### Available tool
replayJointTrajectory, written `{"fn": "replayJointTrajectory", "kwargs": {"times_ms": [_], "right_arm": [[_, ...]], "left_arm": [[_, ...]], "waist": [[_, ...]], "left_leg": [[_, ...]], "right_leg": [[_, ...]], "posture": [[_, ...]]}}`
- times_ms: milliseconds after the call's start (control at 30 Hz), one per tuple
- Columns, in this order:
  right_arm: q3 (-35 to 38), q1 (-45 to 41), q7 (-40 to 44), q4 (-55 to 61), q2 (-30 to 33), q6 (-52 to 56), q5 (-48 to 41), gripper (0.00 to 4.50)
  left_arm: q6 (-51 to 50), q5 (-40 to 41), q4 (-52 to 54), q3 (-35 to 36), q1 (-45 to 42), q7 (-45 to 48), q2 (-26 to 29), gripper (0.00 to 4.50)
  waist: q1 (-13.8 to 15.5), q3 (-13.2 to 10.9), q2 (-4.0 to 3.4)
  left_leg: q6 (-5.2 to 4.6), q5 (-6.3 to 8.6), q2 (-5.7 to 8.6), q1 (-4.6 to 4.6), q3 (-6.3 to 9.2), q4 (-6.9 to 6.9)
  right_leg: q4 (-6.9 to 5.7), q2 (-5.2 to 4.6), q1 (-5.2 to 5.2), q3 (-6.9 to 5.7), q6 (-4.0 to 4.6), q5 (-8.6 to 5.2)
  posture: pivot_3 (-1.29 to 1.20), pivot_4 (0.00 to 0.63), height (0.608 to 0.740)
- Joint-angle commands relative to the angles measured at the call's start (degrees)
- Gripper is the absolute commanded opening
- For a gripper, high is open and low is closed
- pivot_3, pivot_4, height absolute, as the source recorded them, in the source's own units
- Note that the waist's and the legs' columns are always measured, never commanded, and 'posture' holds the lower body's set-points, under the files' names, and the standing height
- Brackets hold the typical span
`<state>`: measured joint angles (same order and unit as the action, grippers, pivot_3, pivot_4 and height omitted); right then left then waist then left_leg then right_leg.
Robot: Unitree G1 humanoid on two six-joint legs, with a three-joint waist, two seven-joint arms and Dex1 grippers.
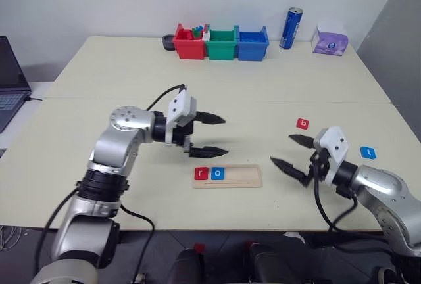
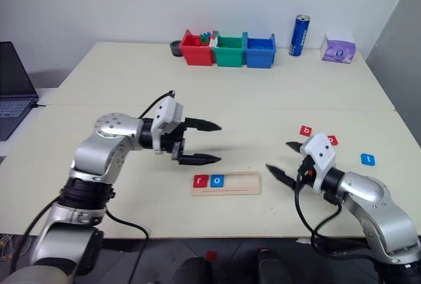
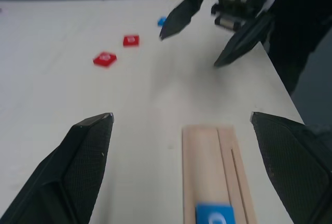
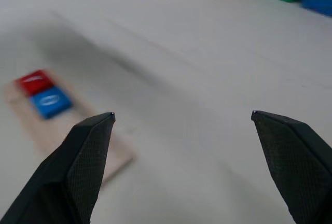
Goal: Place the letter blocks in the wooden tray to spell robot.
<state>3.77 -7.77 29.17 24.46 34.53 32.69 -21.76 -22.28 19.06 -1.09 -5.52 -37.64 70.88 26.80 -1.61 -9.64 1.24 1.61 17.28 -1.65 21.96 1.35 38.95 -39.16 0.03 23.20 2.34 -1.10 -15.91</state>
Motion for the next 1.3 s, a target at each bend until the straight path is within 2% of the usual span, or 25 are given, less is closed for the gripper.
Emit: {"fn": "replayJointTrajectory", "kwargs": {"times_ms": [33, 233, 567, 833, 1267, 1300], "right_arm": [[-0.4, -3.1, -7.8, -3.8, -2.6, 0.2, 6.0, 4.5], [1.5, -10.2, -17.9, -15.2, -8.8, 0.5, 11.9, 4.5], [4.1, -21.7, -23.8, -34.8, -15.5, -4.1, 13.6, 4.5], [4.7, -26.2, -25.5, -43.8, -18.4, -6.6, 14.4, 4.5], [4.3, -27.6, -30.0, -50.0, -21.3, -7.8, 17.0, 4.5], [4.4, -27.5, -30.3, -50.0, -21.3, -7.9, 17.1, 4.09]], "left_arm": [[-1.3, 1.4, 5.8, 1.3, 2.7, -7.8, -3.3, 4.48], [-2.5, -2.7, 6.6, -2.7, 4.5, -18.5, -8.7, 4.48], [-0.2, -8.2, 0.1, -7.6, 1.6, -25.0, -13.4, 4.48], [1.1, -8.7, -0.5, -8.0, 1.1, -24.0, -12.7, 4.48], [0.2, -7.6, 1.4, -7.9, 2.0, -23.8, -11.6, 4.48], [0.2, -7.5, 1.5, -7.9, 2.0, -23.8, -11.5, 4.5]], "waist": [[-0.1, 0.0, -0.01], [0.0, 0.0, -0.04], [-0.2, 0.0, -0.07], [-0.2, 0.0, -0.09], [-0.2, 0.1, -0.11], [-0.2, 0.1, -0.12]], "left_leg": [[0.01, -0.01, 0.0, 0.0, -0.01, -0.02], [0.06, -0.03, 0.01, -0.04, 0.0, -0.03], [0.08, -0.05, 0.04, -0.06, -0.07, -0.05], [0.08, -0.05, 0.04, -0.04, -0.11, -0.07], [0.08, -0.05, 0.02, -0.07, -0.1, -0.07], [0.08, -0.05, 0.03, -0.08, -0.1, -0.07]], "right_leg": [[-0.03, 0.0, 0.03, 0.02, 0.0, 0.0], [-0.23, -0.01, 0.08, 0.02, 0.03, -0.01], [-0.24, -0.05, 0.09, 0.05, 0.02, -0.01], [-0.25, -0.08, 0.12, 0.08, 0.03, -0.01], [-0.28, -0.08, 0.12, 0.08, 0.03, -0.01], [-0.29, -0.08, 0.11, 0.08, 0.03, -0.01]], "posture": [[0.0, 0.15, 0.74], [0.0, 0.15, 0.74], [0.0, 0.15, 0.74], [0.0, 0.15, 0.74], [0.0, 0.15, 0.74], [0.0, 0.15, 0.74]]}}
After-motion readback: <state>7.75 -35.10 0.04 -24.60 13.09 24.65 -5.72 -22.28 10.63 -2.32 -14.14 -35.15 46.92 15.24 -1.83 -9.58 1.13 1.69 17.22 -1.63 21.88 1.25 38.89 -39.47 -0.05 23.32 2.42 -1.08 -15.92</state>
